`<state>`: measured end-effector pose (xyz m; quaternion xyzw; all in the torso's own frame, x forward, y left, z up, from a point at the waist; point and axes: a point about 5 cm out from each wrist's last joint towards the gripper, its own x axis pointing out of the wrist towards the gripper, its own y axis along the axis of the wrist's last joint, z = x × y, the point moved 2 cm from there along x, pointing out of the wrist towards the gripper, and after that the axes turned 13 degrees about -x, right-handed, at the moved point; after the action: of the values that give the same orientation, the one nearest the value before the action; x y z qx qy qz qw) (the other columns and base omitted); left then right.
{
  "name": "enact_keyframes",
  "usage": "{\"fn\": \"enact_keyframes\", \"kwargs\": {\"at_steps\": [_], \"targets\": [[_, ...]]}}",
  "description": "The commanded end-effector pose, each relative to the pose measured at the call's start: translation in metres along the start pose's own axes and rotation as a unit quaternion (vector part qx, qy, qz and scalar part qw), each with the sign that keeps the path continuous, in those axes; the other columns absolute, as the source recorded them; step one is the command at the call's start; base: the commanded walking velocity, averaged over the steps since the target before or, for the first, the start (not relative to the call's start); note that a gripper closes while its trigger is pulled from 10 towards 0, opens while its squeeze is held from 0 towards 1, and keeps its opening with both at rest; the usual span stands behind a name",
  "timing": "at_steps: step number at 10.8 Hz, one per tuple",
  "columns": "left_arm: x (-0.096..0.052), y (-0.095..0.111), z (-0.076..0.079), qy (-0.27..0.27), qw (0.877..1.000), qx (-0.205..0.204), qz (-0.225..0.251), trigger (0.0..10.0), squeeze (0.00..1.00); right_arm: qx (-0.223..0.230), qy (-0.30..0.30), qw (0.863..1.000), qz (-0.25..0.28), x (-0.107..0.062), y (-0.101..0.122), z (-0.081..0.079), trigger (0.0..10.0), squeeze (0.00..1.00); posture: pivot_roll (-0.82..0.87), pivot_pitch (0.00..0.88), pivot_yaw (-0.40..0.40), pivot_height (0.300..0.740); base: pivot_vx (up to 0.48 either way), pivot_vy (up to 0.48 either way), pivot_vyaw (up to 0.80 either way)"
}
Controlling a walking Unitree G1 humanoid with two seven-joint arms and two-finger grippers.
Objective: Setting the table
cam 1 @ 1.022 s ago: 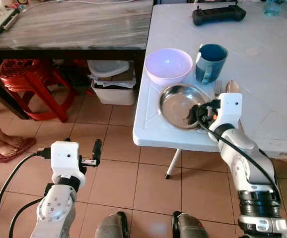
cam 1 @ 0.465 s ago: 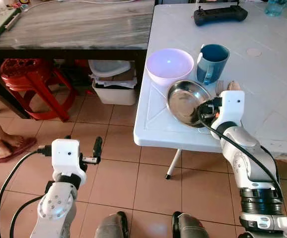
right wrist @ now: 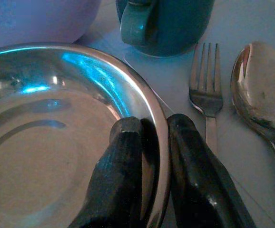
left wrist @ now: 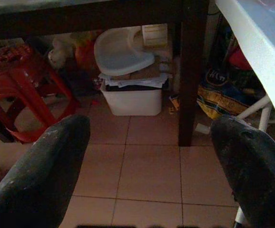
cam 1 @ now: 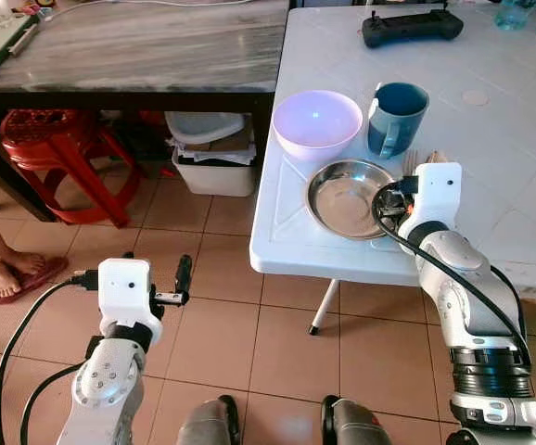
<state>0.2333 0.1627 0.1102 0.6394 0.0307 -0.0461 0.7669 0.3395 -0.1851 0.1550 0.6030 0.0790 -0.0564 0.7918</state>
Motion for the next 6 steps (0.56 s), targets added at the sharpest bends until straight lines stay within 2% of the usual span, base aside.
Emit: {"fn": "enact_keyframes", "kwargs": {"at_steps": [1,2,3,4,5,6], "targets": [[-0.001,-0.002,-0.004,0.008,1.000,0.006,-0.004,10.0,0.00,0.000,0.008,1.000,-0.024,0.000,-0.010,-0.004,10.0,0.92,0.06,0.173,0.096,0.740,0.000,0.000,0.00],[0.000,-0.002,-0.004,0.008,1.000,0.006,-0.003,10.0,0.00,0.011,0.015,0.999,-0.026,0.000,-0.010,-0.006,10.0,1.00,0.06,0.171,0.096,0.740,0.000,0.000,0.00],[0.001,-0.002,-0.003,0.007,1.000,0.007,-0.001,10.0,0.00,0.029,0.032,0.999,-0.029,0.001,-0.010,-0.011,10.0,1.00,0.06,0.169,0.097,0.740,0.000,0.000,0.00],[0.001,-0.002,-0.003,0.006,1.000,0.008,-0.001,10.0,0.00,0.033,0.036,0.998,-0.030,0.001,-0.010,-0.012,10.0,0.82,0.06,0.169,0.097,0.740,0.000,0.000,0.00],[0.001,-0.001,-0.004,0.006,1.000,0.011,0.001,10.0,0.00,0.039,0.049,0.998,-0.027,0.003,-0.008,-0.017,10.0,0.00,0.06,0.168,0.096,0.740,0.000,0.000,0.00],[0.001,0.000,-0.003,0.004,1.000,0.016,0.004,10.0,0.00,0.039,0.054,0.998,-0.022,0.004,-0.004,-0.019,10.0,0.00,0.06,0.168,0.096,0.740,0.000,0.000,0.00]]}}
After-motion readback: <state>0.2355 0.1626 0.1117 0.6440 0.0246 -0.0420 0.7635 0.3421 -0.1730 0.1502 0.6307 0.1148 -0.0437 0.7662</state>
